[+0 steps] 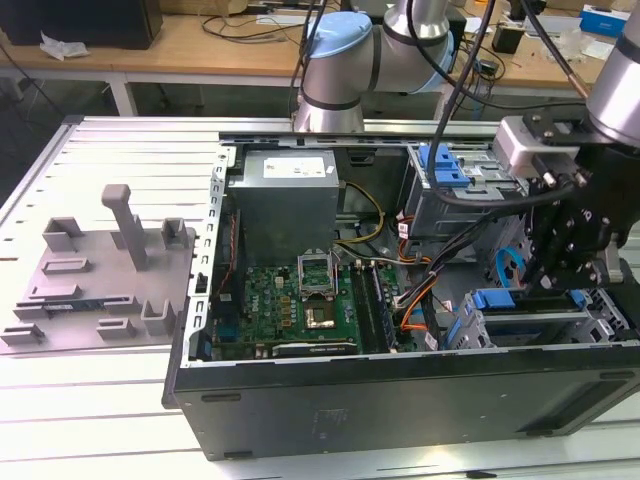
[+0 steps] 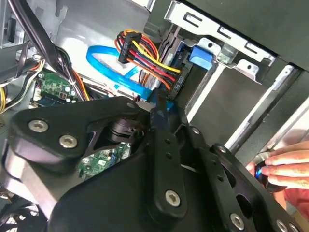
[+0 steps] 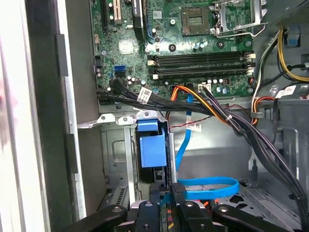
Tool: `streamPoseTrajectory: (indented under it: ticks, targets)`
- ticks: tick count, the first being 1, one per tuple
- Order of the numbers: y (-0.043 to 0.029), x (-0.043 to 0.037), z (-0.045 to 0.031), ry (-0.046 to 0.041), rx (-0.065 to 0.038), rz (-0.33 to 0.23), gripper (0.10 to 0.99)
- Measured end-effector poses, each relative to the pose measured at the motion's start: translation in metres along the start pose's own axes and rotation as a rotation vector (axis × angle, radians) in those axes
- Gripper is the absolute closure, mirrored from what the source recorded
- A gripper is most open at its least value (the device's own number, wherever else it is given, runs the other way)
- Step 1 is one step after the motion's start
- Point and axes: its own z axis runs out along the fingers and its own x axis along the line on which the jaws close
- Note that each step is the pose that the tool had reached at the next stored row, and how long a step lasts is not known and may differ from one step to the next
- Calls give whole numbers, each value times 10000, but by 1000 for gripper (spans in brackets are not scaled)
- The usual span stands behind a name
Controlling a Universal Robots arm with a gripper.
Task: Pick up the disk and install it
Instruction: 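Insert the second disk wire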
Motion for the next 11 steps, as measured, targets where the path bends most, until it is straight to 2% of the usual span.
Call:
streamPoseTrajectory:
  ticks: [1, 4, 9, 11]
  targets:
    - [-2, 0, -33, -1, 0, -1, 847]
    - [-8, 1, -194, -1, 0, 1, 847]
    - [-9, -4, -205, 2, 0, 0, 847]
    - [-8, -8, -204, 0, 0, 0, 980]
